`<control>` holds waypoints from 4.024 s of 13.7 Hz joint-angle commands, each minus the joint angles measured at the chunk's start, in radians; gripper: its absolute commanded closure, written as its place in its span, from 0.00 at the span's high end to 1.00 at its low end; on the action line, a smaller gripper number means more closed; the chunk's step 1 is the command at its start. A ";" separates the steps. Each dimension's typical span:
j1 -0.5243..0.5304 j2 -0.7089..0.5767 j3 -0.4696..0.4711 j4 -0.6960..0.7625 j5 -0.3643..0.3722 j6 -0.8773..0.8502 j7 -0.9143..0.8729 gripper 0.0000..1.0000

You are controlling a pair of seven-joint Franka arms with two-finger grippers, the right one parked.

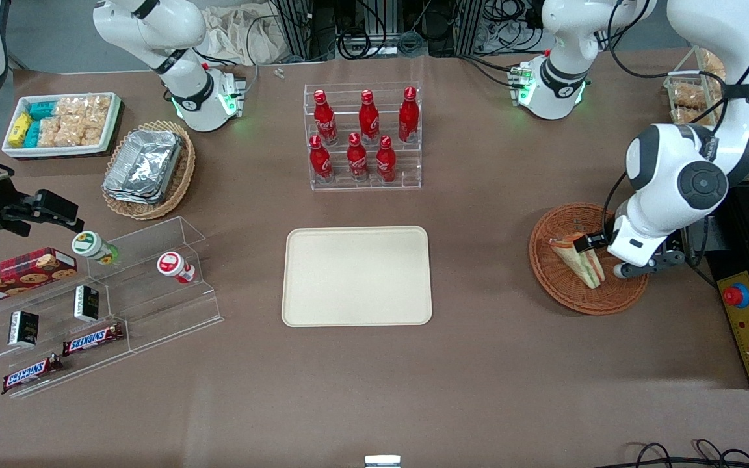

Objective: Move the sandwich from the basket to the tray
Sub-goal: 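Lower the left gripper and close it on the wrapped sandwich, then lift the sandwich out of the basket and carry it over the tray, then lower the sandwich onto the cream tray and open the left gripper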

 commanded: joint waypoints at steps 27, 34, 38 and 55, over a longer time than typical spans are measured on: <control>-0.007 0.029 -0.188 0.450 0.002 -0.528 -0.157 0.10; -0.054 0.116 -0.426 0.482 0.014 -0.339 -0.152 0.17; -0.195 0.239 -0.423 0.483 0.093 -0.207 -0.191 0.17; -0.324 0.667 -0.395 0.587 0.408 0.034 -0.283 0.70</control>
